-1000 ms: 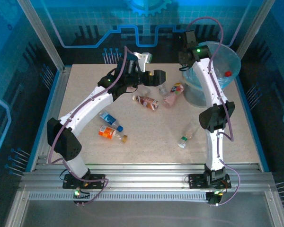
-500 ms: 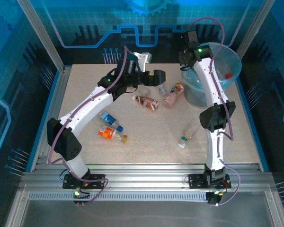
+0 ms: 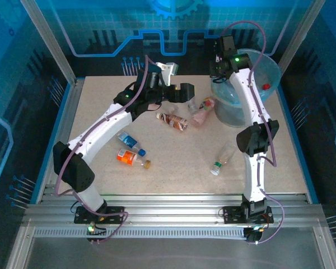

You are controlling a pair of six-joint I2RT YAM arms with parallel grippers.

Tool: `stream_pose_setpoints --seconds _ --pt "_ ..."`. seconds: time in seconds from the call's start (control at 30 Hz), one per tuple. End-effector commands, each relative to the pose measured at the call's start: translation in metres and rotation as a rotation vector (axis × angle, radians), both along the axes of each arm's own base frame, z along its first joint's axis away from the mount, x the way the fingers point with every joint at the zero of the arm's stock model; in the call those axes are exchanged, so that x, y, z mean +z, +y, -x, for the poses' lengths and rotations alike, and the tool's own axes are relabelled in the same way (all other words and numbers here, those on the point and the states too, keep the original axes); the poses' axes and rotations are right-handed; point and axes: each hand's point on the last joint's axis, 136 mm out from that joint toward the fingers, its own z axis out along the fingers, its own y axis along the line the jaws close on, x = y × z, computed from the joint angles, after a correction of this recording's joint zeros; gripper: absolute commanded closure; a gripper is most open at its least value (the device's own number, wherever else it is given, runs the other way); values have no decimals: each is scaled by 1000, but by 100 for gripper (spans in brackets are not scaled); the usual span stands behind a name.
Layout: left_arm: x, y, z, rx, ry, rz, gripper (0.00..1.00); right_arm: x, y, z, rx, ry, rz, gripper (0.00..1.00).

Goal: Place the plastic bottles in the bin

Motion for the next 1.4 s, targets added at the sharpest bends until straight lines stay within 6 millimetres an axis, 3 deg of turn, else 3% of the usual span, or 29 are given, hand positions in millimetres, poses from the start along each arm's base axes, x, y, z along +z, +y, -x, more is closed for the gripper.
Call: stream_pose_setpoints --seconds 0.0,0.37,0.83,0.9,1.0,1.17,1.23,1.37 --pt "17 11 5 32 -30 19 5 14 34 7 106 -27 -85 98" --pt "19 22 14 56 -40 10 5 19 91 24 260 -29 -210 99" --pt "17 40 31 97 -41 5 5 12 128 48 355 7 -202 98" --pt "14 43 34 103 -38 -2 5 11 125 48 345 9 -185 88" --pt "13 51 40 119 -40 -15 5 14 115 49 317 7 -147 52" --pt "13 68 55 156 -51 -31 5 32 106 55 291 -20 -117 15" --pt "14 76 62 171 -60 -35 5 42 104 58 282 -41 -97 9" --pt "16 94 78 200 -84 -55 5 69 102 68 272 -108 -55 8"
